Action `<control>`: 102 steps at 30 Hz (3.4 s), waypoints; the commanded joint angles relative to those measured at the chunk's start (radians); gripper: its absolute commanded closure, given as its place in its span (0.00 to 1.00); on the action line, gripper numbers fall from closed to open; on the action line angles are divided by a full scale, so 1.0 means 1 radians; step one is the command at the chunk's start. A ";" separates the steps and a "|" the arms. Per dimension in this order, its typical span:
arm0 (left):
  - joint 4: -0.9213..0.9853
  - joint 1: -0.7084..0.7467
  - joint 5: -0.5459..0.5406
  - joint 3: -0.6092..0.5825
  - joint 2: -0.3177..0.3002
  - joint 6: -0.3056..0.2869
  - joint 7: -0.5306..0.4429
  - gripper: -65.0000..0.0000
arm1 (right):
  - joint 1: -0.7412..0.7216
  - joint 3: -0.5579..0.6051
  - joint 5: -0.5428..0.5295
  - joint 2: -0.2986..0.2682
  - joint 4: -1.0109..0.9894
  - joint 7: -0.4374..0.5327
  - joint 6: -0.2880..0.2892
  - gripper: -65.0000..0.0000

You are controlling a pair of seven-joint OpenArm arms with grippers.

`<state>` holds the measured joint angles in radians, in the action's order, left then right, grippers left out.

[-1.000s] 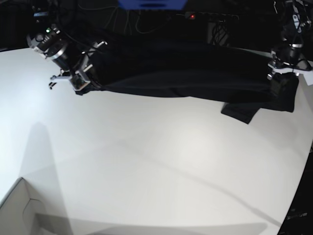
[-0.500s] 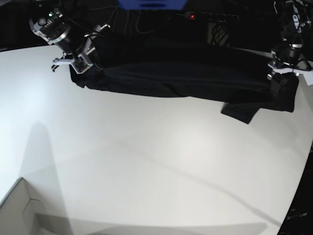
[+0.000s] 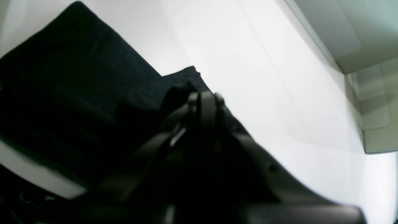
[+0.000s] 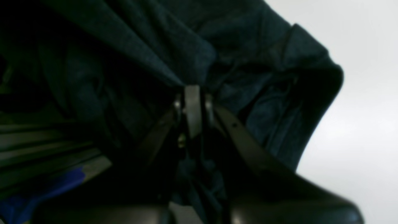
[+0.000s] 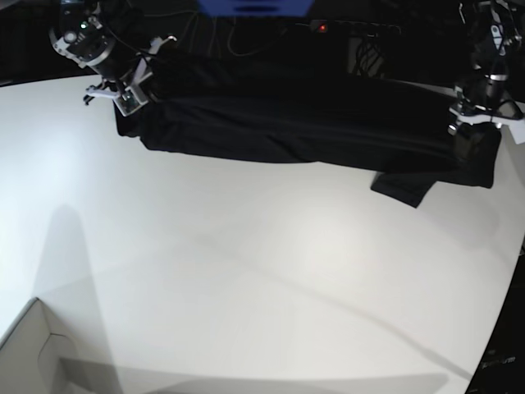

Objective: Layout the t-shirt on the table in an organized manner, then fold the t-shirt properly
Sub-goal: 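Hold the folded shirt with both grippers and lift it off the table, then lower the left gripper to regrasp the shirt end near the sleeve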

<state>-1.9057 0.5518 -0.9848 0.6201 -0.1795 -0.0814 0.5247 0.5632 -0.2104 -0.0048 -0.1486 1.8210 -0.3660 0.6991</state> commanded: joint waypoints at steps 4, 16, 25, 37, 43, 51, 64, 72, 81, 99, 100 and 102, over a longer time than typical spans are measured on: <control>-0.019 0.000 -0.012 0.004 -0.008 -0.008 -0.019 1.00 | -0.001 -0.005 -0.010 -0.007 -0.022 0.017 -0.001 0.78; 0.013 0.004 -0.012 0.002 -0.007 -0.008 -0.018 1.00 | -0.012 -0.103 -0.016 0.020 0.092 0.025 -0.001 0.68; 0.074 -0.026 -0.023 0.007 -0.007 -0.008 0.119 1.00 | -0.044 -0.051 -0.013 0.090 0.130 0.018 -0.001 0.68; 0.071 -0.043 -0.021 0.093 0.071 -0.008 0.213 0.49 | -0.048 -0.010 -0.013 0.085 0.125 0.018 -0.001 0.68; 0.016 -0.043 -0.024 0.097 0.070 -0.010 0.213 0.34 | -0.048 -0.010 -0.013 0.085 0.125 0.018 -0.001 0.68; -0.085 -0.157 -0.006 0.097 0.064 0.001 0.206 0.34 | -0.047 -0.013 -0.011 0.085 0.125 0.018 -0.001 0.68; 0.225 -0.526 0.709 -0.147 0.070 0.001 0.208 0.34 | -0.042 -0.017 -0.011 0.063 0.124 0.017 -0.001 0.68; 0.521 -0.640 0.772 -0.171 0.070 -0.002 0.200 0.34 | -0.045 -0.017 -0.011 0.063 0.124 0.017 -0.001 0.68; 0.641 -0.649 0.774 -0.210 0.062 -0.007 0.105 0.55 | -0.048 -0.017 -0.011 0.063 0.124 0.017 -0.001 0.68; 0.311 -0.557 0.763 -0.068 0.096 -0.008 0.097 1.00 | -0.048 -0.013 -0.011 0.066 0.124 0.017 -0.001 0.68; 0.292 -0.540 0.763 -0.050 0.096 -0.008 0.108 1.00 | -0.048 -0.013 -0.011 0.066 0.124 0.017 -0.001 0.68; 0.251 -0.519 0.763 -0.001 0.096 -0.010 0.137 1.00 | -0.048 -0.013 -0.011 0.068 0.124 0.017 -0.001 0.68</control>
<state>-1.6386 0.0380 -0.2234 0.6128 -0.0723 -0.0948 0.6834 0.5125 -0.2203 -0.0006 -0.0769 1.9301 -0.3717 0.6991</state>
